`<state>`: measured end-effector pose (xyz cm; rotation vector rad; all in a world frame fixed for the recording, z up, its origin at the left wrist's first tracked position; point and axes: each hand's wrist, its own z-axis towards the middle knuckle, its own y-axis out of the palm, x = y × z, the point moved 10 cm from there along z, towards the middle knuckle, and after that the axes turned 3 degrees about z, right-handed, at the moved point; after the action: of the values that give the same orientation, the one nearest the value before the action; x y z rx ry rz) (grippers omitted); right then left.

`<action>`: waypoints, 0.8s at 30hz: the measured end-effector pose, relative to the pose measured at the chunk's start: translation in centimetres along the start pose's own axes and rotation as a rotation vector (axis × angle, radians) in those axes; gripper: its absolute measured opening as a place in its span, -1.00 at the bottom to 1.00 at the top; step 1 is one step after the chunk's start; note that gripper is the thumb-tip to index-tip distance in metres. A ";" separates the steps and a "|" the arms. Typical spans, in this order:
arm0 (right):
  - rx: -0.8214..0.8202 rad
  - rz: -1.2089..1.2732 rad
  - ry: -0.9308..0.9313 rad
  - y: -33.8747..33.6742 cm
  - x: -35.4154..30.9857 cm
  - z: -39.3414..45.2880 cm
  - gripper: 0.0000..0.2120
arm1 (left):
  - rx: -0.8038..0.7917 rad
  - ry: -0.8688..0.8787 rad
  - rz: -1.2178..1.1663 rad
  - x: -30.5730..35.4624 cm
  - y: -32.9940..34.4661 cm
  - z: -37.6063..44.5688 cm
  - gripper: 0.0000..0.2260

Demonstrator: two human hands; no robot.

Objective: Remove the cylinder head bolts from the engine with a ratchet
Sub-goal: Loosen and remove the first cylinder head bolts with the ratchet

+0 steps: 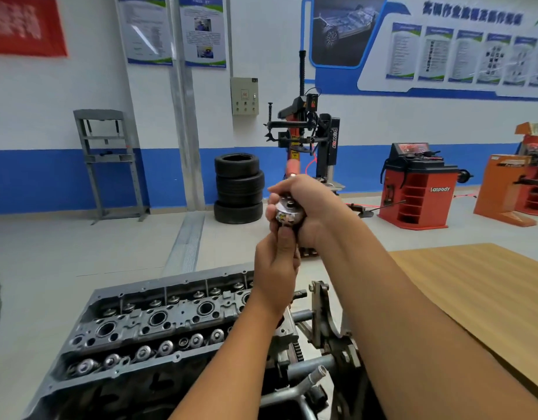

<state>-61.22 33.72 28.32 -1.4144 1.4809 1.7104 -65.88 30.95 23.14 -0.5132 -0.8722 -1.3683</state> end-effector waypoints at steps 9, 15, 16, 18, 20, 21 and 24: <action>0.379 0.131 -0.436 0.1 0.5 -0.9 -0.67 | 0.153 -0.157 -0.167 -3.0 -3.4 -0.4 -0.66; -0.184 -0.258 -0.033 4.5 1.5 1.3 -0.78 | -0.039 -0.128 -0.127 -1.5 -2.3 -0.2 -0.34; -0.205 -0.269 -0.036 4.6 1.5 1.3 -0.78 | -0.045 -0.124 -0.119 -1.5 -2.4 -0.3 -0.31; -0.146 -0.210 -0.104 4.0 1.2 1.2 -0.75 | -0.049 -0.119 -0.107 -2.0 -2.4 -0.3 -0.37; -0.001 -0.035 -0.262 2.5 0.6 0.6 -0.73 | -0.055 -0.112 -0.094 -2.2 -2.1 -0.2 -0.56; 0.090 0.056 -0.354 1.2 0.3 0.2 -0.73 | -0.072 -0.103 -0.103 -2.2 -1.8 -0.2 -0.61; 0.307 0.199 -0.495 -2.2 -0.3 -0.6 -0.63 | -0.130 -0.074 -0.107 -1.8 -0.4 -0.3 -0.67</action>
<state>-59.00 33.88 27.67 -0.6432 1.5425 1.6938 -66.15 31.75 21.46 -0.6274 -0.8847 -1.5189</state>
